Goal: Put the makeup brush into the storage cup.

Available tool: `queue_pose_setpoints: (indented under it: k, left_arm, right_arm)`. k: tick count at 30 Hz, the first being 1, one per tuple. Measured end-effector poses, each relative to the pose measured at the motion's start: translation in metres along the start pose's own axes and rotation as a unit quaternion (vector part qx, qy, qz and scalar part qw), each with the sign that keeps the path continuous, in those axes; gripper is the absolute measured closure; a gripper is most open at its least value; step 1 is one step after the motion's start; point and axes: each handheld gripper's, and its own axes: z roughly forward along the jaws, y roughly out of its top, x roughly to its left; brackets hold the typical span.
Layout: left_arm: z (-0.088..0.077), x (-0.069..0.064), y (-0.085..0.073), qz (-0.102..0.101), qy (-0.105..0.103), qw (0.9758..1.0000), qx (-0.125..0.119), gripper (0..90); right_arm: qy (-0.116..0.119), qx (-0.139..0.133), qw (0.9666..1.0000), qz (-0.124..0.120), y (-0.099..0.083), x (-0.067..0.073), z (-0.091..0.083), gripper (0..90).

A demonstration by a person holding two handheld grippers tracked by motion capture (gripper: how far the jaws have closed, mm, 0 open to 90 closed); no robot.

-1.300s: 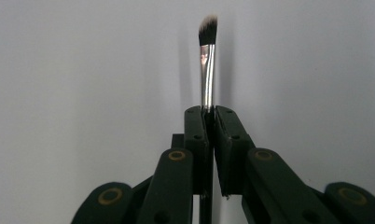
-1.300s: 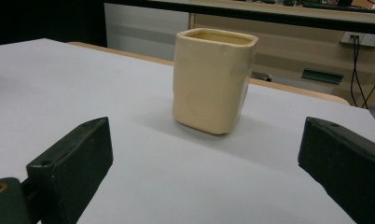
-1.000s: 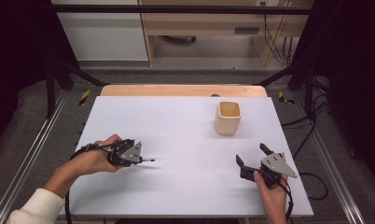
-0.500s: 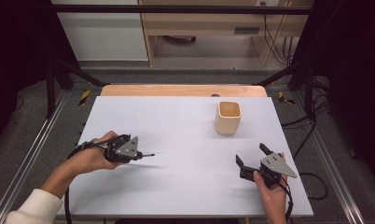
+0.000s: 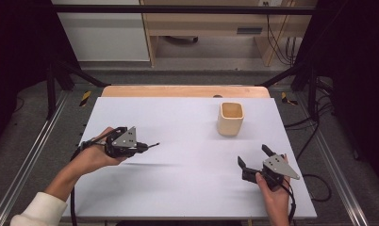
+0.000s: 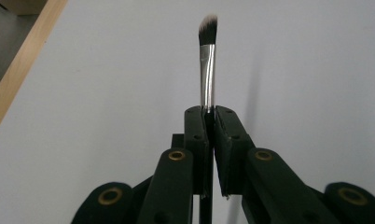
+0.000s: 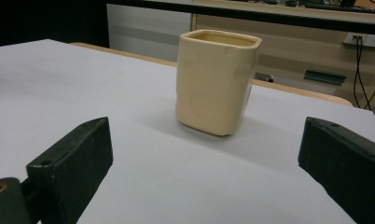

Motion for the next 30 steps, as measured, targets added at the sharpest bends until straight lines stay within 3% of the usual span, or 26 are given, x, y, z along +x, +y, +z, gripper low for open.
queue_pose_setpoints:
  k: [9,12,16,26,30]
  left_arm:
    - [0.002,0.002,0.0,-0.036,0.018,0.9986,-0.034,84.2]
    - [0.003,0.0,0.001,-0.056,0.025,0.9966,-0.054,84.2]
    - [0.004,-0.001,0.003,-0.067,0.031,0.9951,-0.066,84.2]
    - [0.009,-0.006,0.012,-0.094,0.053,0.9884,-0.107,84.2]
    - [0.011,-0.008,0.017,-0.11,0.062,0.9837,-0.128,84.2]
  right_arm:
    - [0.003,0.001,1.0,-0.002,0.0,0.002,0.001,3.3]
    - [0.006,0.001,1.0,0.001,0.001,0.003,0.001,3.2]
    - [0.013,0.002,0.9999,0.002,0.001,0.007,0.003,3.2]
    - [0.031,-0.002,0.9993,0.019,0.005,0.021,0.008,2.7]
    - [0.038,-0.001,0.9987,0.033,0.011,0.03,0.011,2.7]
